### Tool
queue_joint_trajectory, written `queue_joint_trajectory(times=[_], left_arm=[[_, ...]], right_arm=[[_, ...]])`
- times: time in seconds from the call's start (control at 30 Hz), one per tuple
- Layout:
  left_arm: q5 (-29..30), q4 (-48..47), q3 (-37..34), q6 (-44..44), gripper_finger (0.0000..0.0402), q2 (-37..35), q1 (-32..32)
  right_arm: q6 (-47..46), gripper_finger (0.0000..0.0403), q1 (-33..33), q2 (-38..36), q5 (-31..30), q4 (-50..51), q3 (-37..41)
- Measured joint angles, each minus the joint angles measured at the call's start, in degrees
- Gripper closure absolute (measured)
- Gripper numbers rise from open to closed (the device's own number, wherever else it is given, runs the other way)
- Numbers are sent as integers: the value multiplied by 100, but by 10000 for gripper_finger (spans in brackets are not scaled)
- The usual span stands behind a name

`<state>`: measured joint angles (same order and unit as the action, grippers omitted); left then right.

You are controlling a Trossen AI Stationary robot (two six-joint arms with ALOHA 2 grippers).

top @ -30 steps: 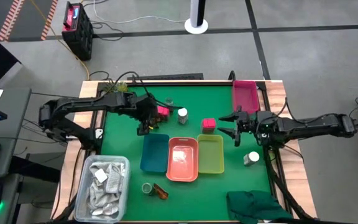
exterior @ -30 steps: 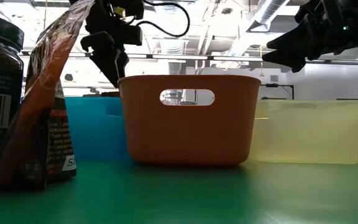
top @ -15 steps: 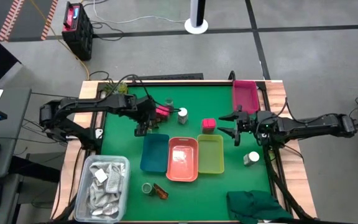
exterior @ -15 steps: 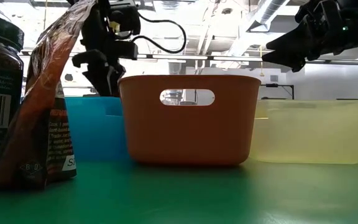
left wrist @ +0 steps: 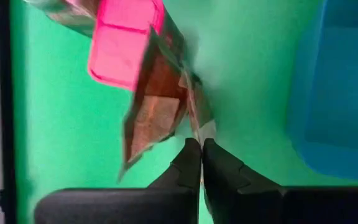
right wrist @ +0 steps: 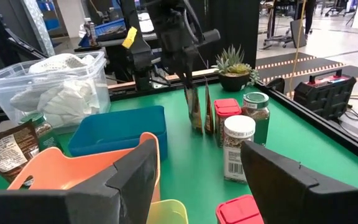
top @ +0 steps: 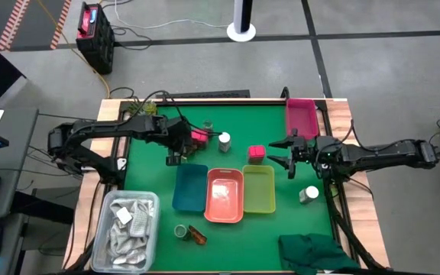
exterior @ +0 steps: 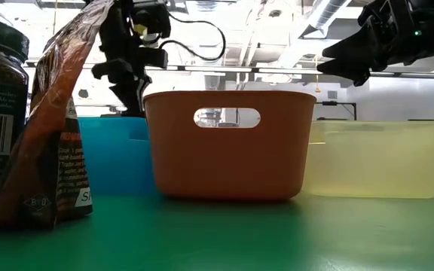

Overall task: Sort spices by type
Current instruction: Put the middle orange seasoning pack into the blue bin

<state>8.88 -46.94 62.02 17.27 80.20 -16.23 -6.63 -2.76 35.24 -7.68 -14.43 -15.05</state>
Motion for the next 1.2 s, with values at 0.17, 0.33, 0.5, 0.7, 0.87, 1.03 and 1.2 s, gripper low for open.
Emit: queue_joint_trajectory(times=[0.17,0.33,0.5,0.7,0.87,1.03,1.2], left_arm=[[39,-246,592,-68,401,-92,13],[-160,-925,1310,-99,401,-116,151],[-680,-1415,1920,-501,401,-112,477],[-879,-1535,2066,-1017,401,-109,1073],[-868,-1512,2039,-1651,401,-109,1565],[-839,-1451,2037,-2405,401,-54,2086],[-679,-1186,2032,-3042,402,190,2671]], right_arm=[[-46,143,0,0,2,2,0],[-55,143,0,0,-2,22,0],[-52,143,0,0,-7,34,0],[-44,143,0,0,-13,52,0],[-72,143,0,0,-15,52,0],[-94,143,0,0,-15,54,0],[-103,143,0,0,-15,59,2]])
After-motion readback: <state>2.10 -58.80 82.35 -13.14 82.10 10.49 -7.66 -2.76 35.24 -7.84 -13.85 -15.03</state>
